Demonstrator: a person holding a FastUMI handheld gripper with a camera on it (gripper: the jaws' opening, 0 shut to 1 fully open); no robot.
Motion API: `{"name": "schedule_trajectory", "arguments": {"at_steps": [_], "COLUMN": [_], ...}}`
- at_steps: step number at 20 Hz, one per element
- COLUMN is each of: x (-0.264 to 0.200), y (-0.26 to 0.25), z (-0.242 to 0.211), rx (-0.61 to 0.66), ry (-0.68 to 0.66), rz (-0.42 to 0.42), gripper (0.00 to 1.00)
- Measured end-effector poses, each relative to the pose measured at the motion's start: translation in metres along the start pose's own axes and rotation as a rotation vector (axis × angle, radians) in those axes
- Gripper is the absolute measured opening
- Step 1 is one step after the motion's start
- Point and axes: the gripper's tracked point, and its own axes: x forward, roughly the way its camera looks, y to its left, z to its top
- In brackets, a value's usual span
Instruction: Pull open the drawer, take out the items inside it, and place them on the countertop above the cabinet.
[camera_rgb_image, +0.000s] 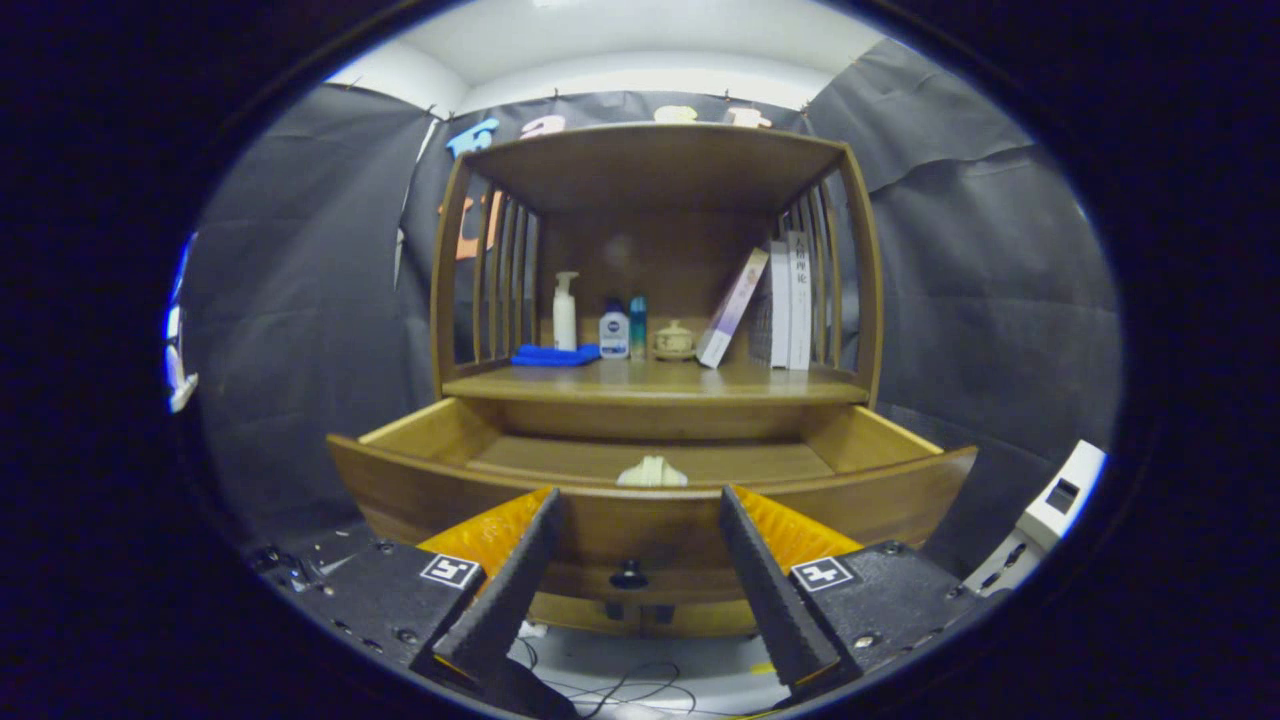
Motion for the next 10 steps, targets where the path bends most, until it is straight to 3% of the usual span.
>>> {"name": "schedule_trajectory", "arguments": {"at_steps": [10], "x": [0.065], "y": [-0.036], "z": [0.131], "rx": [-0.023], "ry": [-0.019], "rz": [-0.001], "gripper": [1.0]}}
